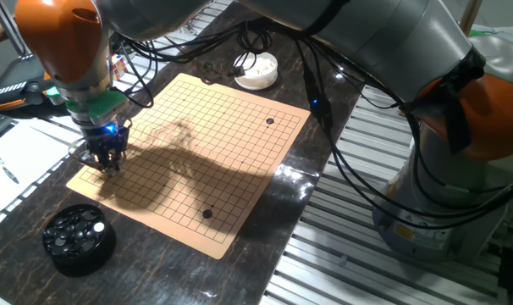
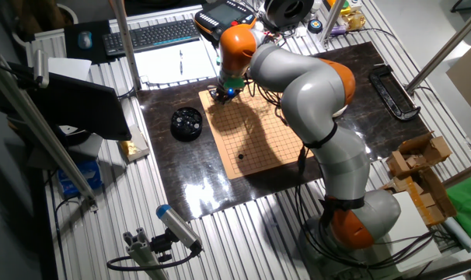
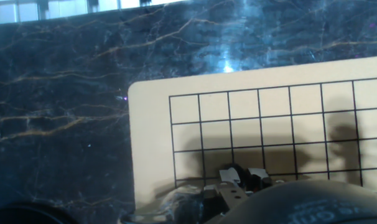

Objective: Play the first move as black on the 3-4 point in the upper right corner of the Go board

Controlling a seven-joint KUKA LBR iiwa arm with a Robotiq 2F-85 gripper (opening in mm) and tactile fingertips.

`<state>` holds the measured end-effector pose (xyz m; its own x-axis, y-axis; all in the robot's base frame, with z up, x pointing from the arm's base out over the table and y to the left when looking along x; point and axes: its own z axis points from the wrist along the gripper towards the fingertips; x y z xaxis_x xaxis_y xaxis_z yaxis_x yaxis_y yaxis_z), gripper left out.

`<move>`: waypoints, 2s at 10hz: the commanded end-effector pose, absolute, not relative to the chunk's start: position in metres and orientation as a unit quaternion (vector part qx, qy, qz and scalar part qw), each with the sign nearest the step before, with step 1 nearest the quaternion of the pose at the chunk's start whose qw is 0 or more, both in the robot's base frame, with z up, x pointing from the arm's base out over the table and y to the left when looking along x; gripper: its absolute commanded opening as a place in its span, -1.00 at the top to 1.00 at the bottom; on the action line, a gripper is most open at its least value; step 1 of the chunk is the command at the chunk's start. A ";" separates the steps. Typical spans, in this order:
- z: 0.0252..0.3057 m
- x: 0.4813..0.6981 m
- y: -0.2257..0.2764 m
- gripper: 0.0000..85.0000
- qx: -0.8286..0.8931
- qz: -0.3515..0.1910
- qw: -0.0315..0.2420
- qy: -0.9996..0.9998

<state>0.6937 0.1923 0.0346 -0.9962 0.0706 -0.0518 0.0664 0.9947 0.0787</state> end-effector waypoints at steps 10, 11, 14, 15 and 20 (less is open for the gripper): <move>0.044 0.696 0.195 0.40 0.041 0.027 0.024 0.999; 0.052 0.696 0.198 0.41 0.046 0.023 0.024 0.998; 0.083 0.691 0.205 0.73 0.048 0.016 0.019 0.999; 0.091 0.689 0.208 0.87 0.049 0.013 0.016 0.999; 0.128 0.679 0.212 0.98 0.034 -0.004 0.016 0.999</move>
<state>0.6783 0.2110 0.1300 -0.9972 0.0673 -0.0318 0.0676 0.9977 -0.0069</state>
